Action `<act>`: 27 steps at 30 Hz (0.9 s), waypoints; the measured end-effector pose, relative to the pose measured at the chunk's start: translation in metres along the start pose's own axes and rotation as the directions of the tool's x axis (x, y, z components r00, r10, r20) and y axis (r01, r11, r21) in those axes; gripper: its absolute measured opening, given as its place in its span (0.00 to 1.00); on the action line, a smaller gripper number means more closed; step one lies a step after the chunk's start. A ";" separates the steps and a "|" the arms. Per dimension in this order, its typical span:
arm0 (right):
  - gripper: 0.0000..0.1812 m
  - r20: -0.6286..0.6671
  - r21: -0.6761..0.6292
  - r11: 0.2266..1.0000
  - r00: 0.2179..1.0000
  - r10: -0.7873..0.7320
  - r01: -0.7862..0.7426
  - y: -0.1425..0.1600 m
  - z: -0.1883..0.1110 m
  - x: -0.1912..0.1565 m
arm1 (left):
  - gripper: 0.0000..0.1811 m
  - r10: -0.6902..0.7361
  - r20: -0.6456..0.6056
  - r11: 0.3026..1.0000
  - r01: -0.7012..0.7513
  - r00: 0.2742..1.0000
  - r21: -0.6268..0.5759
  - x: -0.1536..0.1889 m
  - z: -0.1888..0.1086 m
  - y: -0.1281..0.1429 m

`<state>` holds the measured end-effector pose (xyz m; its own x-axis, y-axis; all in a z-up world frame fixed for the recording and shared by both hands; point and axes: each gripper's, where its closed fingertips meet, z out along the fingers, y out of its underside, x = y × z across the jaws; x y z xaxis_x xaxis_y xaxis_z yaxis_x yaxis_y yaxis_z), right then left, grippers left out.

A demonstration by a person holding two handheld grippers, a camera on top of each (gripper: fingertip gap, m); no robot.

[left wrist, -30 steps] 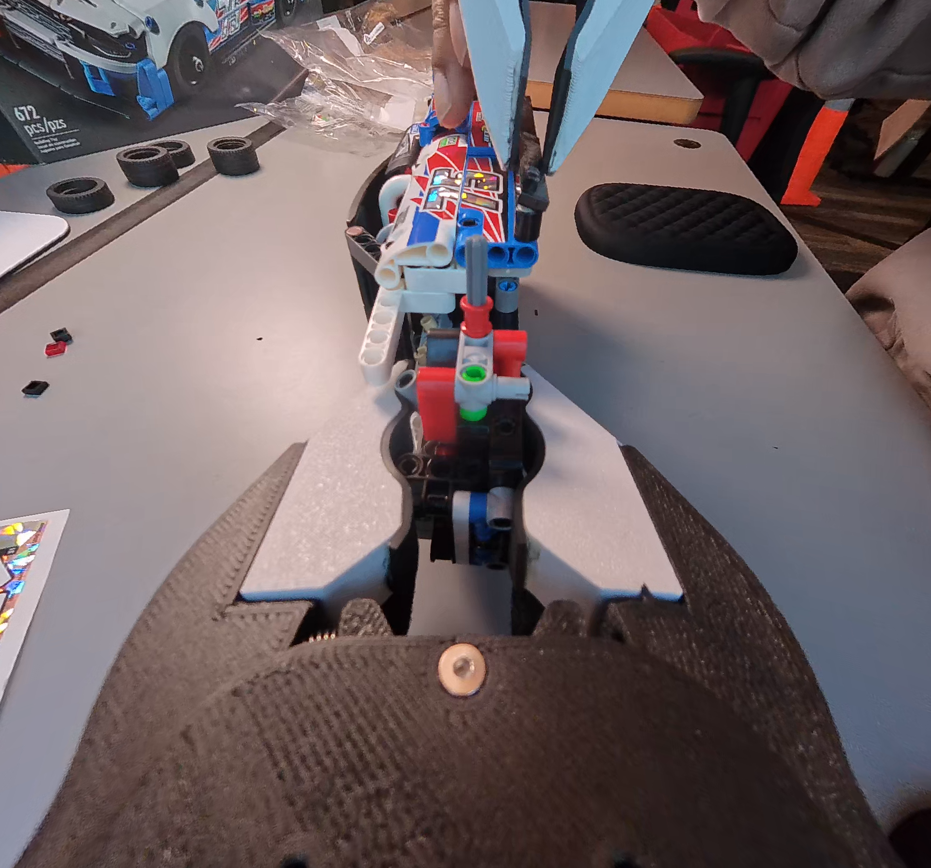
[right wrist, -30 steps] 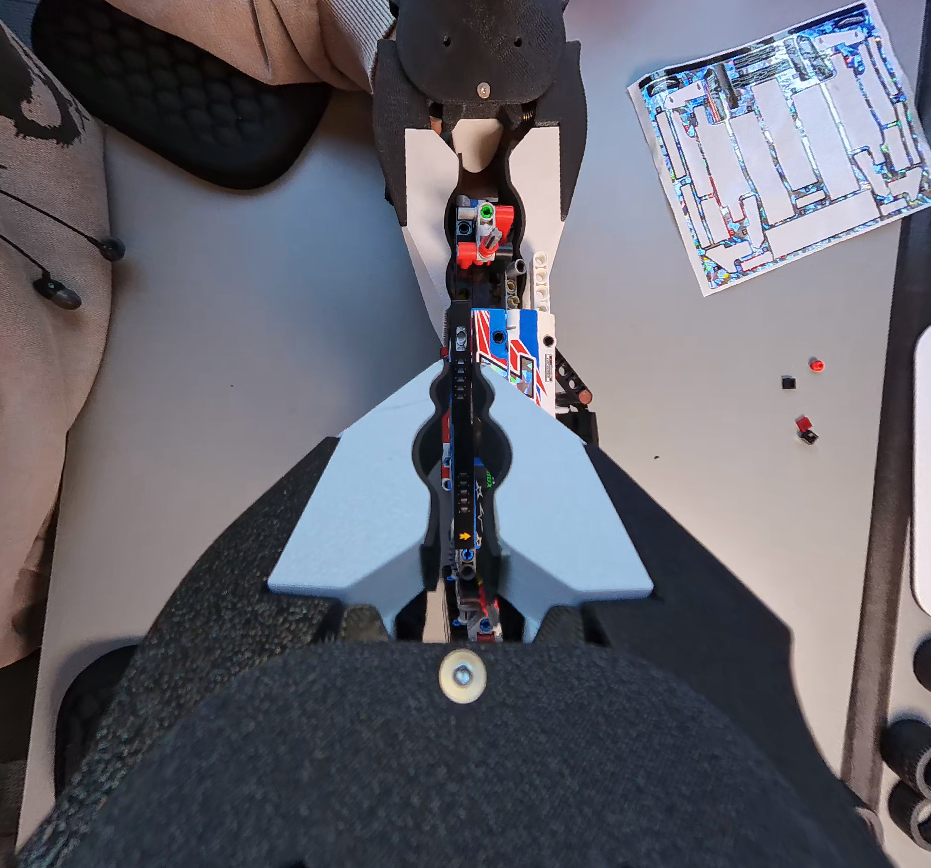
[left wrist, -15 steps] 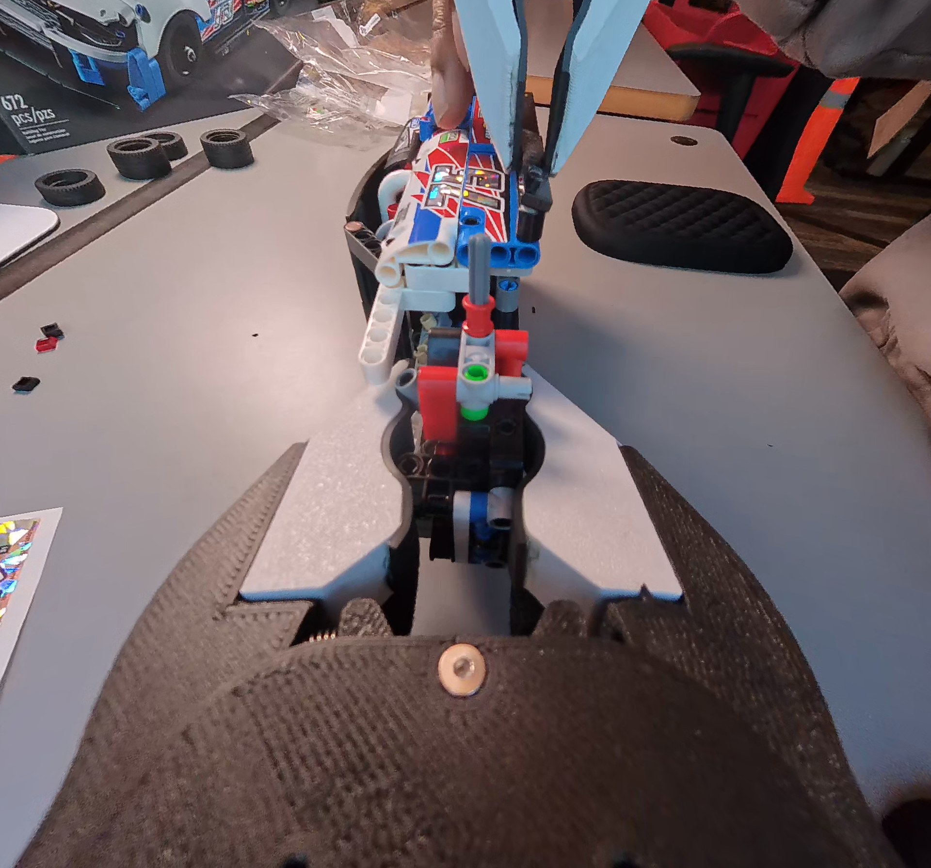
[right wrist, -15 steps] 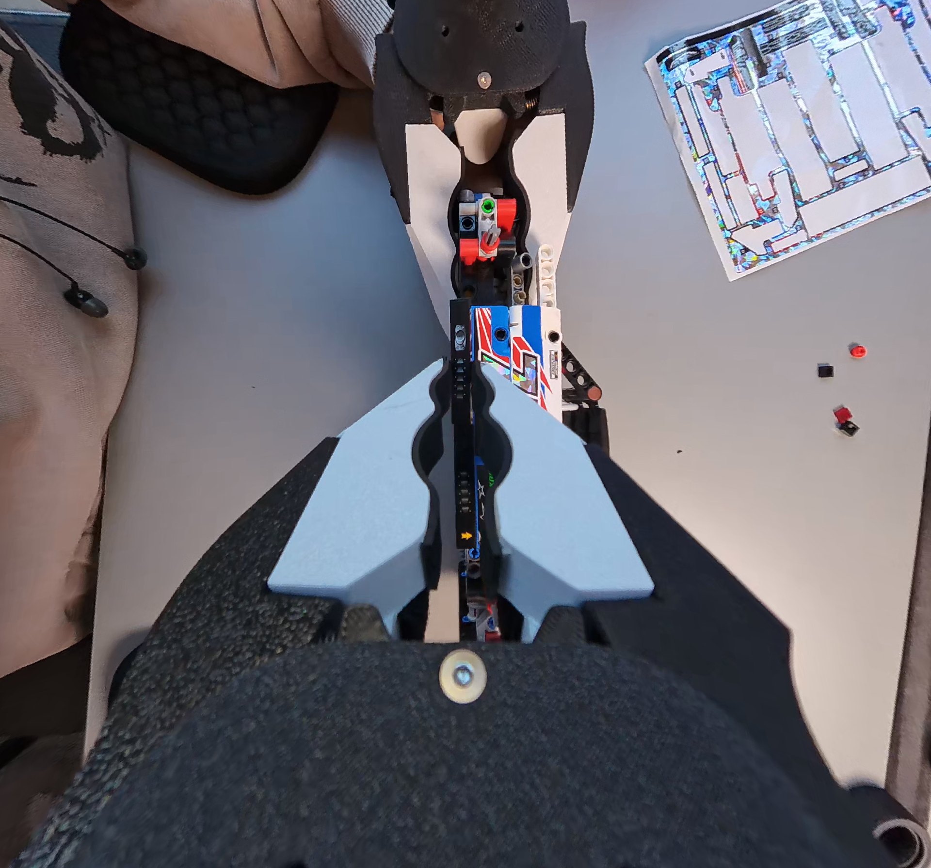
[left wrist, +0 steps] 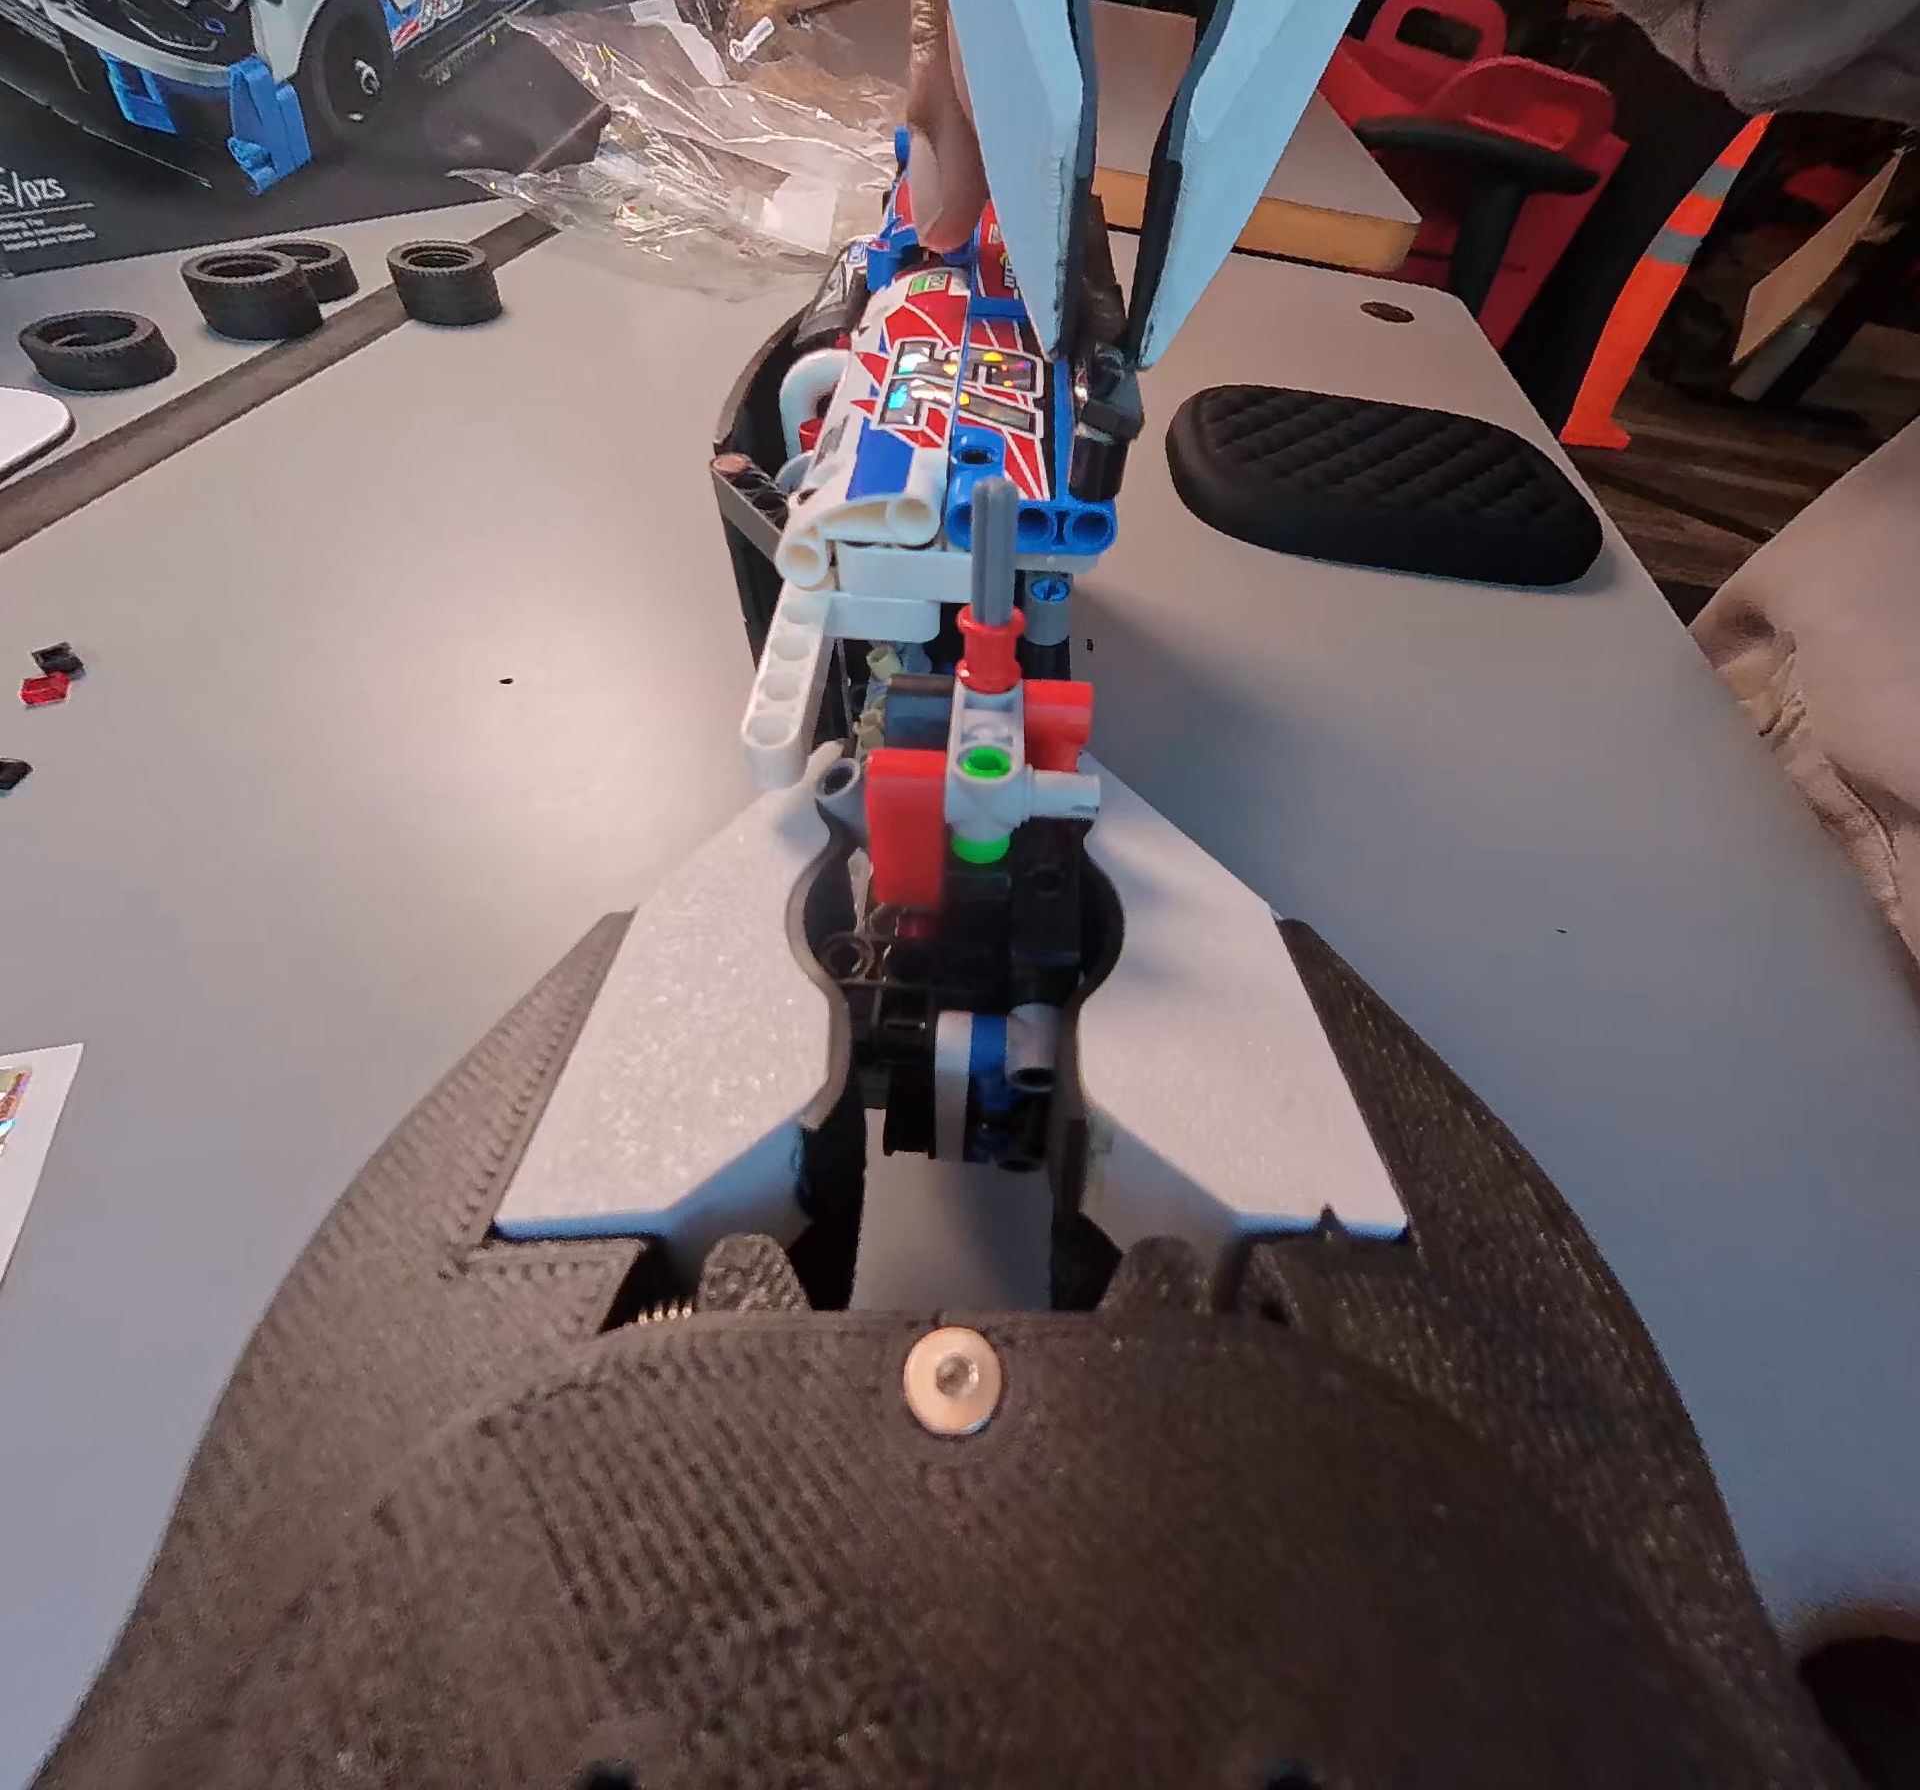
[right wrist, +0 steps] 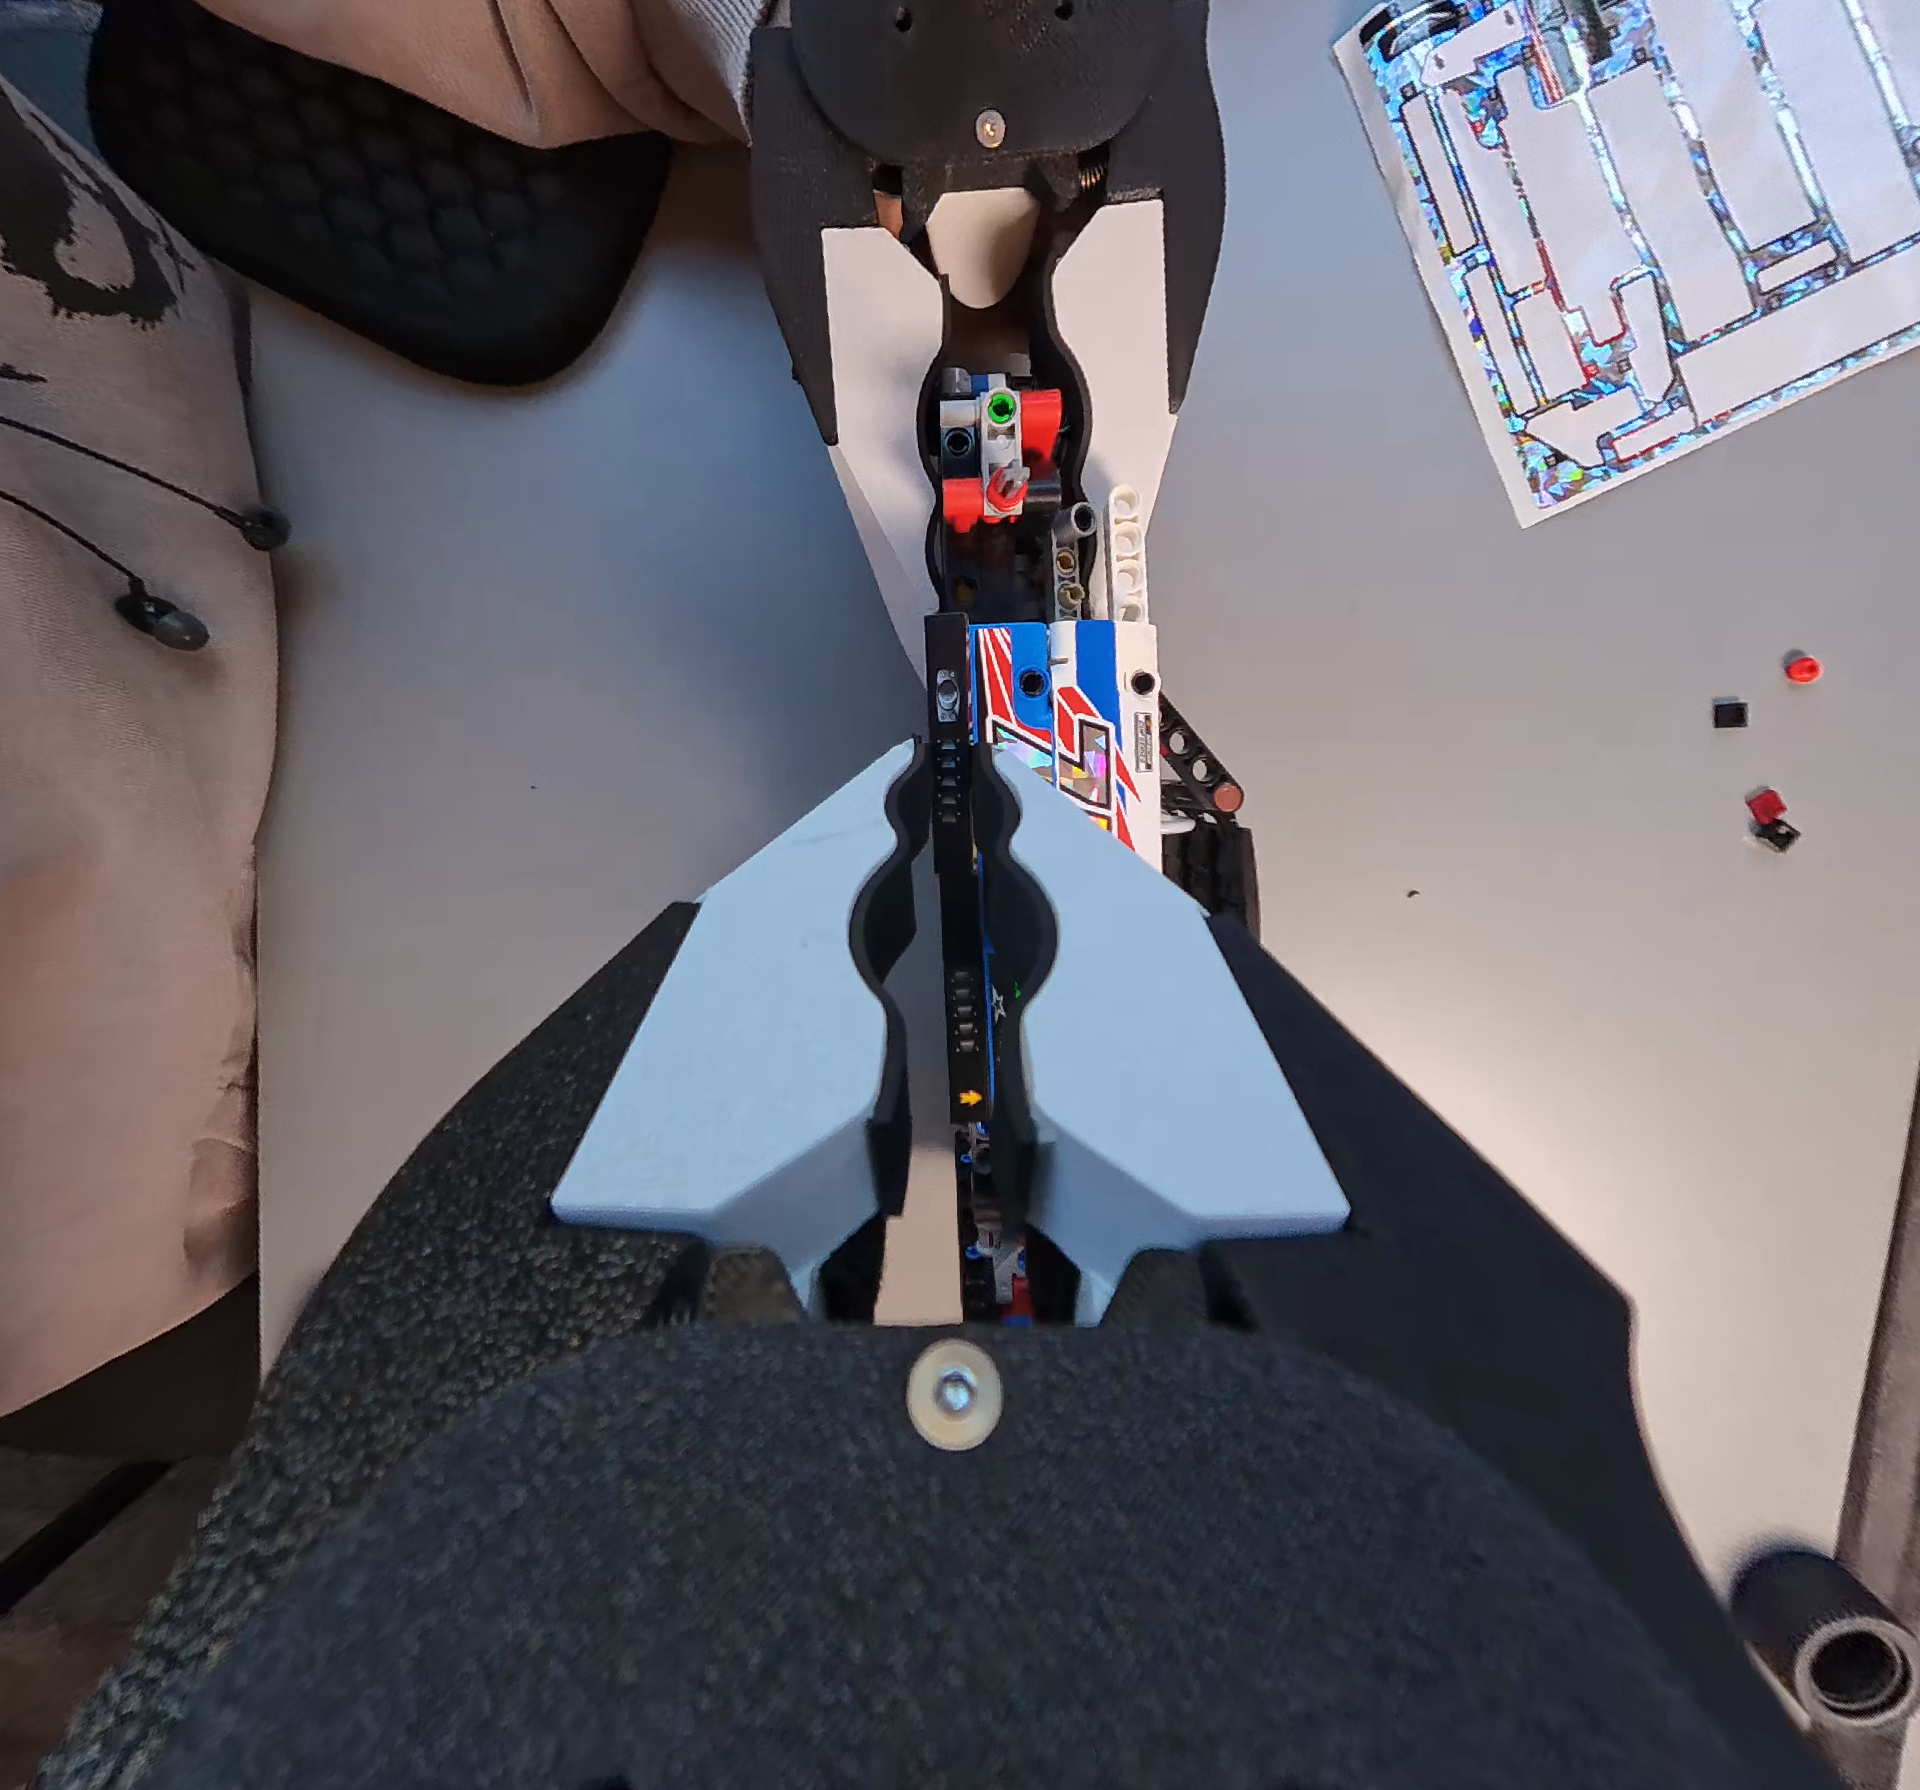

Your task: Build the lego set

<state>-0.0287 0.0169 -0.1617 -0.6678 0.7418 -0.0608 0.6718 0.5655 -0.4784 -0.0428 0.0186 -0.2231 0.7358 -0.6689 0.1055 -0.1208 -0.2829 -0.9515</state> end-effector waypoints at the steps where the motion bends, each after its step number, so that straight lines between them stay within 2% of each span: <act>1: 0.03 0.005 -0.002 1.000 1.000 0.003 -0.003 0.000 0.000 -0.001 | 0.19 0.004 0.000 1.000 -0.004 1.000 -0.001 0.000 0.000 0.000; 7: 0.03 0.049 -0.041 0.997 0.997 -0.066 0.068 0.002 -0.001 0.001 | 0.19 0.017 -0.005 1.000 -0.017 1.000 -0.011 0.001 0.001 0.000; 13: 0.03 0.222 -0.040 0.998 0.974 0.047 -0.039 0.001 -0.002 0.001 | 0.19 0.013 -0.015 1.000 -0.013 1.000 -0.008 0.000 0.002 0.000; 17: 0.03 0.262 -0.054 0.995 0.960 0.099 -0.087 0.000 -0.001 0.005 | 0.19 -0.016 -0.026 1.000 0.016 1.000 -0.002 -0.002 0.002 0.000; 21: 0.04 0.249 -0.099 0.993 0.965 0.083 -0.060 0.007 0.002 0.005 | 0.19 -0.020 -0.027 1.000 0.020 0.999 -0.001 -0.003 0.002 0.000; 27: 0.06 0.166 -0.028 0.999 0.986 0.019 -0.014 0.001 -0.001 0.008 | 0.19 -0.022 -0.027 1.000 0.022 0.999 0.000 -0.003 0.002 0.000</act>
<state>-0.0330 0.0243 -0.1618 -0.6990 0.6821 -0.2149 0.6902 0.5647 -0.4525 -0.0438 0.0219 -0.2235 0.7200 -0.6808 0.1345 -0.1045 -0.2980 -0.9488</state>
